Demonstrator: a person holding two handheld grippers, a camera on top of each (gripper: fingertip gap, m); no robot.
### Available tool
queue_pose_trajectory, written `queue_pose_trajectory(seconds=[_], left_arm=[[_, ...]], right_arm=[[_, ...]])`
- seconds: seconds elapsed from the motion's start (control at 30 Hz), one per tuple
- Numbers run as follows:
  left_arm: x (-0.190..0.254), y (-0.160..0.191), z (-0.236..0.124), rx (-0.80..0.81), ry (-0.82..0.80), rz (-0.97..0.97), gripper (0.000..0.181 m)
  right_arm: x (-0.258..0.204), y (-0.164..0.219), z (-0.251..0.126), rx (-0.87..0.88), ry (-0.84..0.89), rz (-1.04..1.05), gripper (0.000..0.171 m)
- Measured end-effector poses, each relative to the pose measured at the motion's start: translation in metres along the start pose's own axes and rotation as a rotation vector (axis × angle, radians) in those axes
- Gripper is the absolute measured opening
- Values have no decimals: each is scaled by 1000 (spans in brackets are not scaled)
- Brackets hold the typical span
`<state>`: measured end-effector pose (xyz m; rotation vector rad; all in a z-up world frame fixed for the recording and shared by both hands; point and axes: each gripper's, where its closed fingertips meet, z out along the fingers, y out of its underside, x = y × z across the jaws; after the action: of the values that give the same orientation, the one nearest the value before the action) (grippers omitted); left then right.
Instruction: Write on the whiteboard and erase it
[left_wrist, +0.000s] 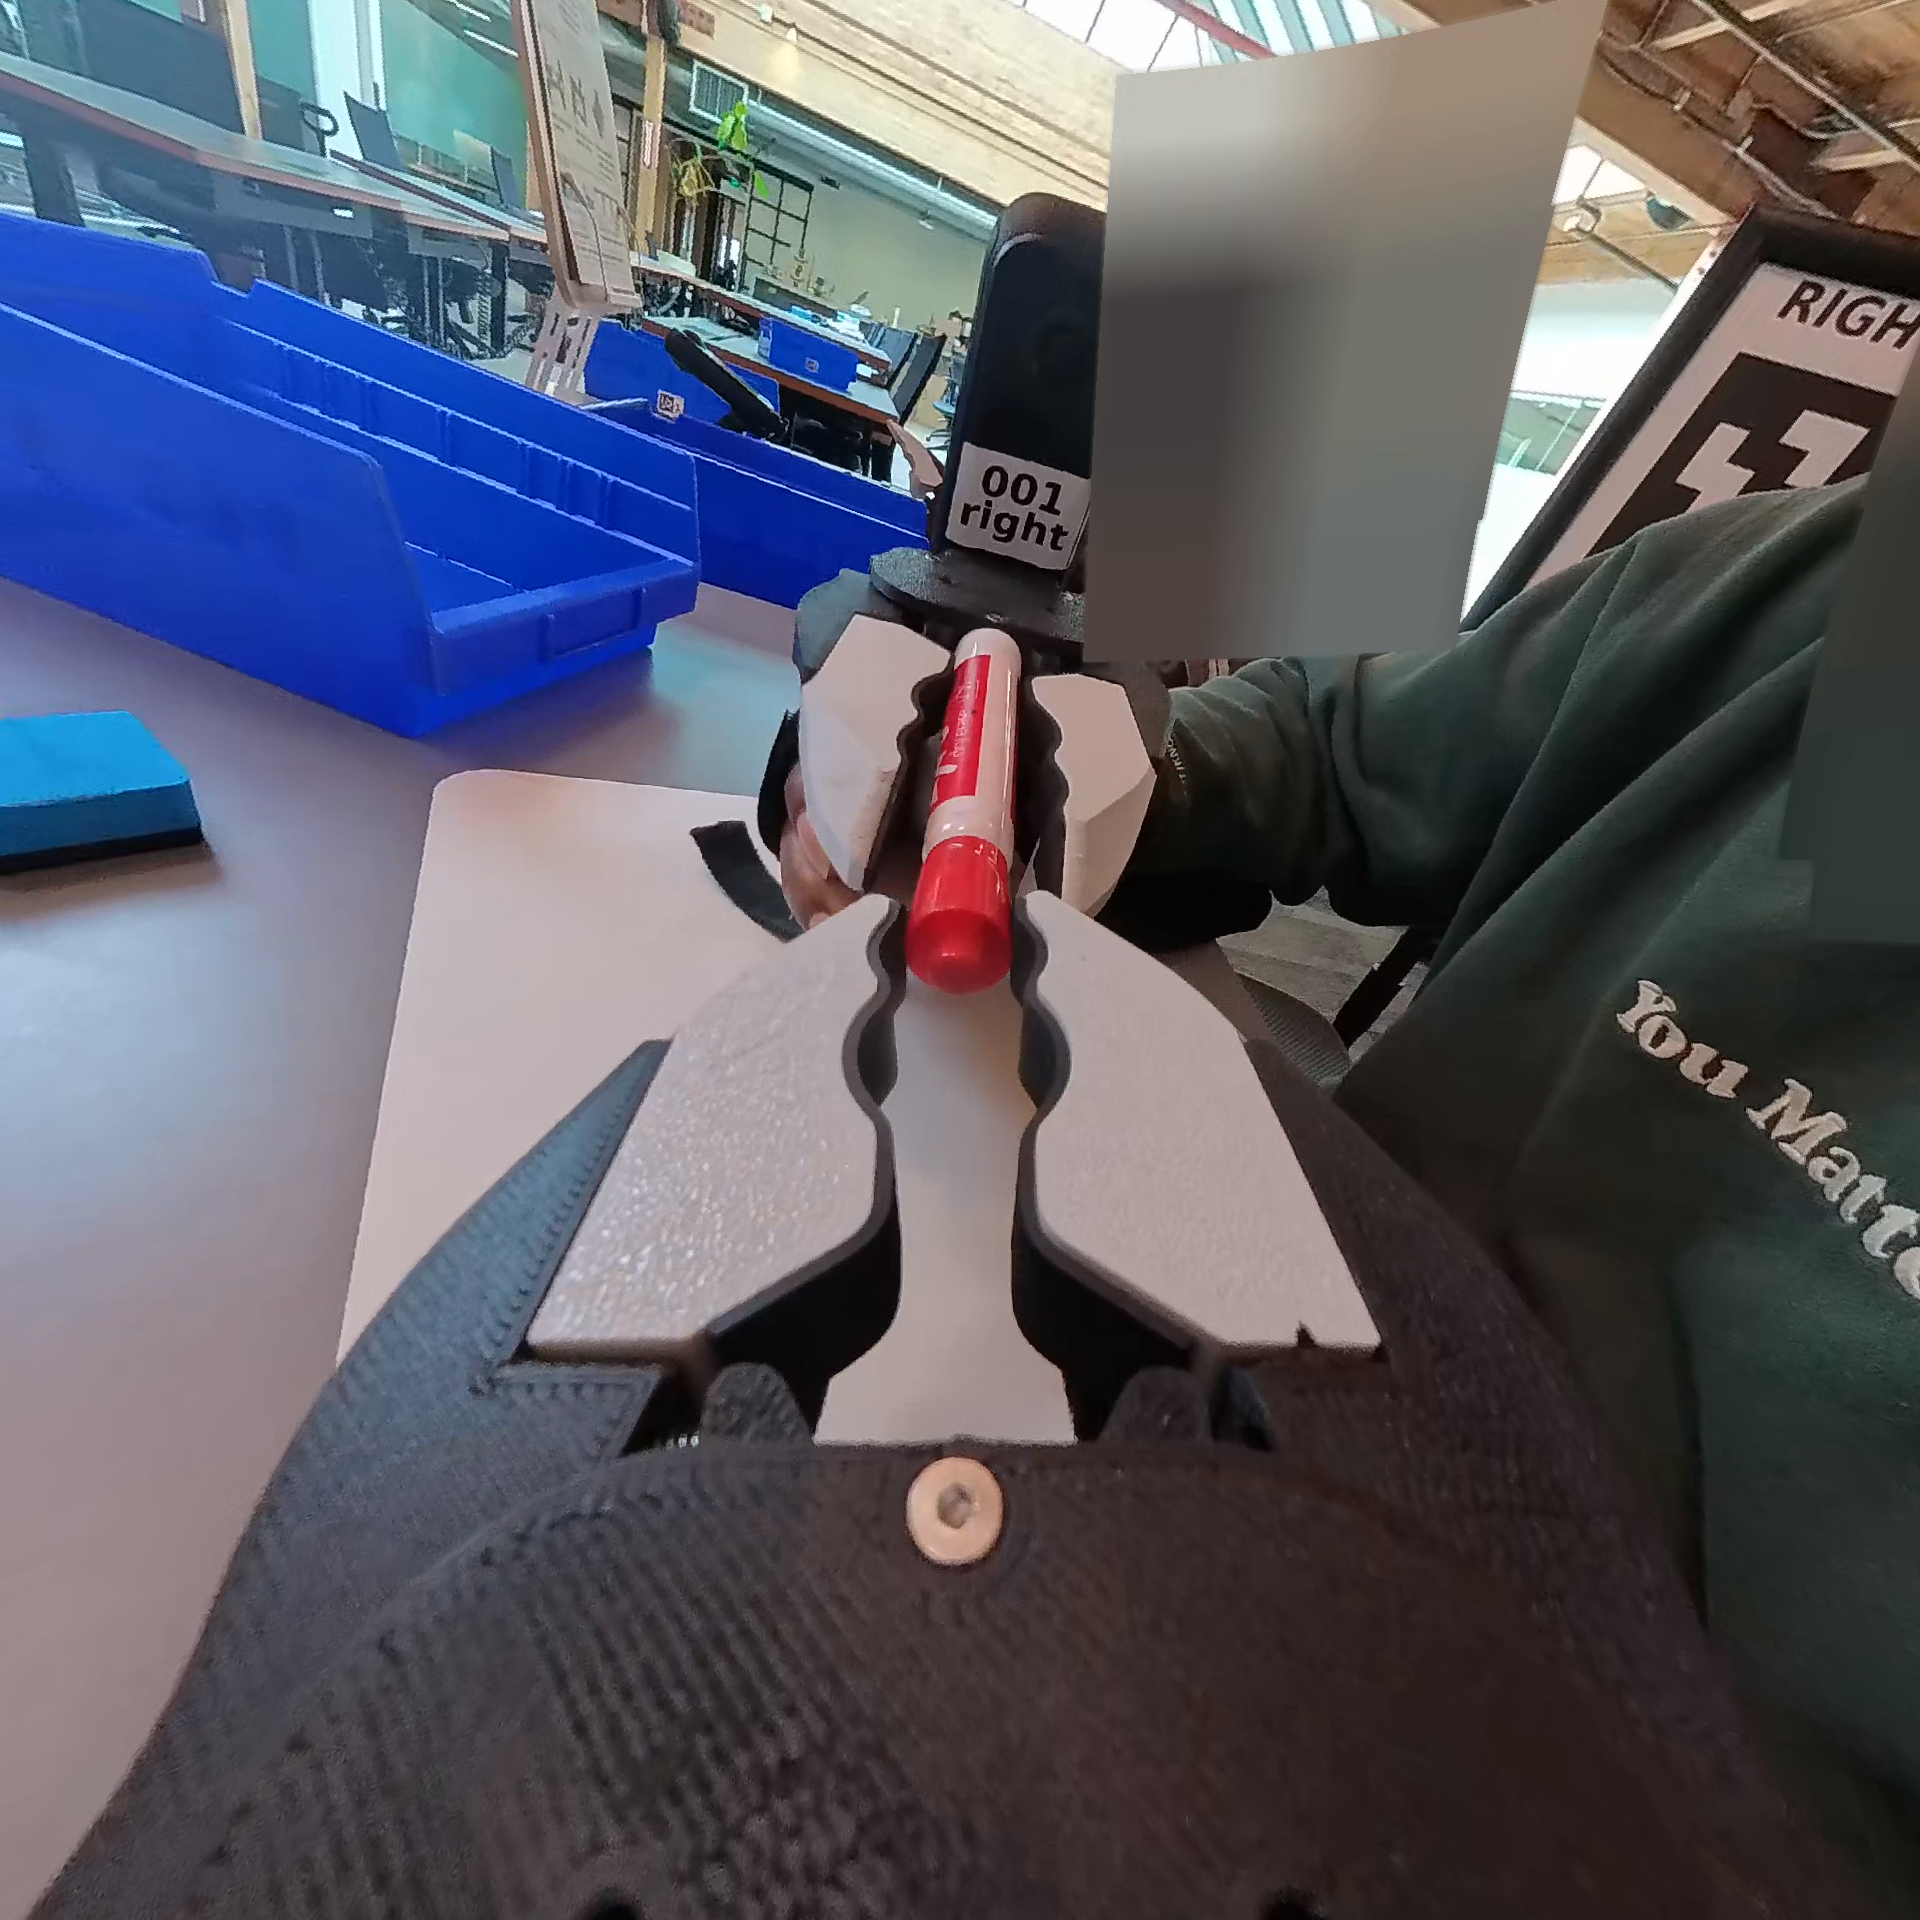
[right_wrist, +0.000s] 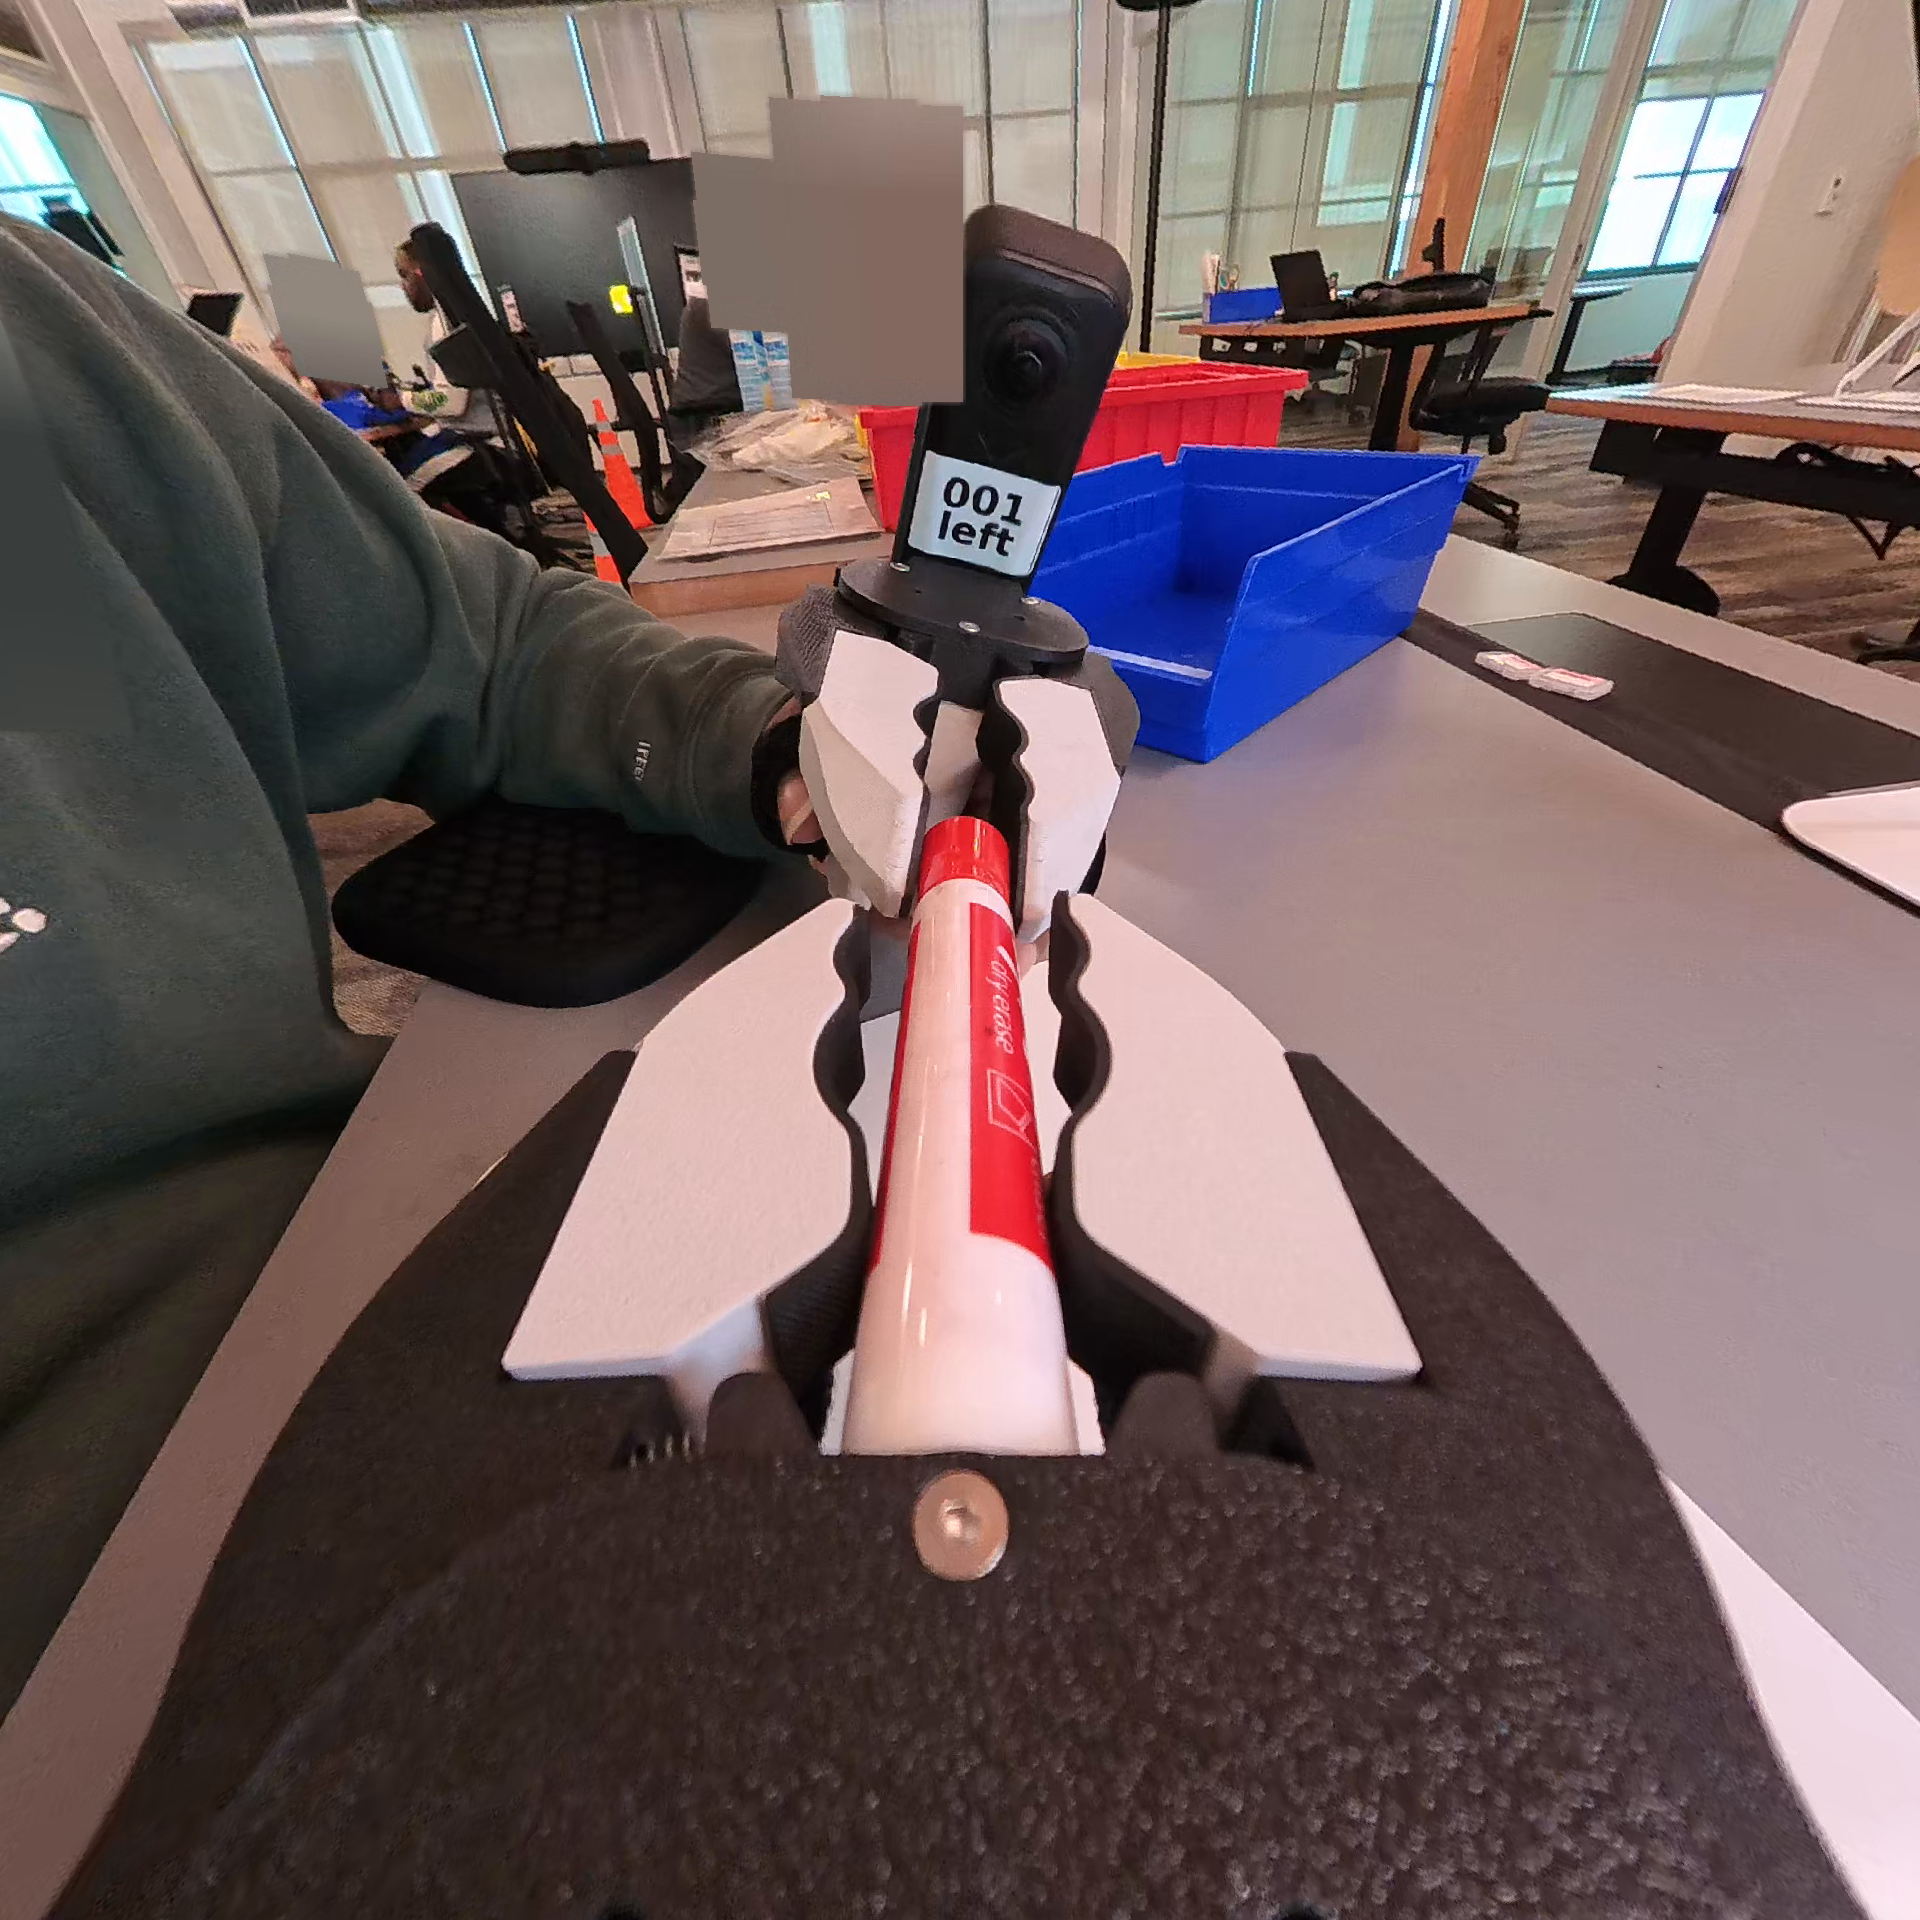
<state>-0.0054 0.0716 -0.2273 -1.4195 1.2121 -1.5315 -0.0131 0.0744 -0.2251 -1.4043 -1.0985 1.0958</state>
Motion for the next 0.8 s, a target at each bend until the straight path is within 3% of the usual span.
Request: queue_pose_trajectory(seconds=[0.8], left_arm=[[-1,2,-2,12,28,-17,19]], right_arm=[[0,7,4,-24,3,-1,34]])
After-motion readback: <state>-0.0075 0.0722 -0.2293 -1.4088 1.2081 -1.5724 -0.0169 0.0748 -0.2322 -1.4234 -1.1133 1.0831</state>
